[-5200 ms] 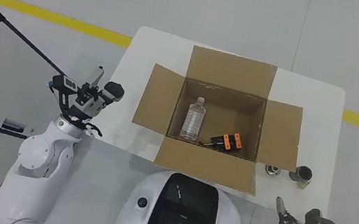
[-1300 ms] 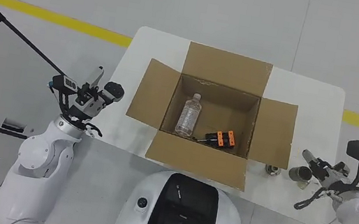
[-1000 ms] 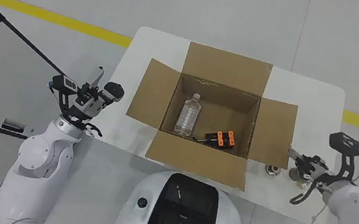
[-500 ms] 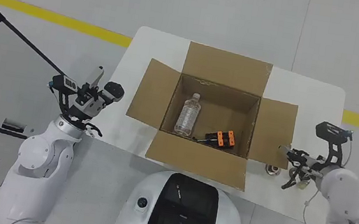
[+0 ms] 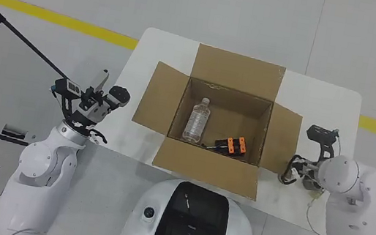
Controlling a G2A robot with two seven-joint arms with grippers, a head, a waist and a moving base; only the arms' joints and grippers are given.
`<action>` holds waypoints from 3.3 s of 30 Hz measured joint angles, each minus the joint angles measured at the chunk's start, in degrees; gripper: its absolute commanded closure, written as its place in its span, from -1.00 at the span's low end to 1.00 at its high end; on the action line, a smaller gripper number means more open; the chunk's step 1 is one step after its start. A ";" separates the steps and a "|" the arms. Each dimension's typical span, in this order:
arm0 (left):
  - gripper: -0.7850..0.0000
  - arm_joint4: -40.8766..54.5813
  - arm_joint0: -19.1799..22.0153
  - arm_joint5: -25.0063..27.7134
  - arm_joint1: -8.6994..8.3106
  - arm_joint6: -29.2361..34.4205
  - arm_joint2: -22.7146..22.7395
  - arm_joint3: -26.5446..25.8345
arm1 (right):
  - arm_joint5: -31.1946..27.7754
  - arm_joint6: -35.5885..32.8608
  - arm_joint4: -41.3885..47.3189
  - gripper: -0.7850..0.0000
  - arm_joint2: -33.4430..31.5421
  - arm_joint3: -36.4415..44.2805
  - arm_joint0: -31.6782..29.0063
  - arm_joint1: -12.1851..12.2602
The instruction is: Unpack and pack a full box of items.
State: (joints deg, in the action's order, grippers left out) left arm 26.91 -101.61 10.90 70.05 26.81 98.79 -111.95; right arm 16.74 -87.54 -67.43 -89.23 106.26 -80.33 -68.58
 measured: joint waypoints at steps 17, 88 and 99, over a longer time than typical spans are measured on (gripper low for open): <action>-1.00 0.00 0.00 0.00 0.00 0.00 0.00 0.00 | -0.89 0.32 -3.17 0.07 3.24 -10.36 2.64 -0.32; -1.00 0.00 0.00 0.00 0.00 0.00 0.00 0.00 | -4.82 8.34 -2.20 1.00 7.90 -23.38 5.85 -0.39; -1.00 0.00 0.00 0.00 0.00 0.00 0.00 0.00 | -5.56 5.43 -1.62 1.00 4.09 -13.68 -1.21 0.45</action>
State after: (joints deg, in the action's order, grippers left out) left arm 26.91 -101.61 10.90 70.05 26.81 98.79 -111.95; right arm 11.18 -82.11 -69.05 -85.14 92.58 -81.54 -68.13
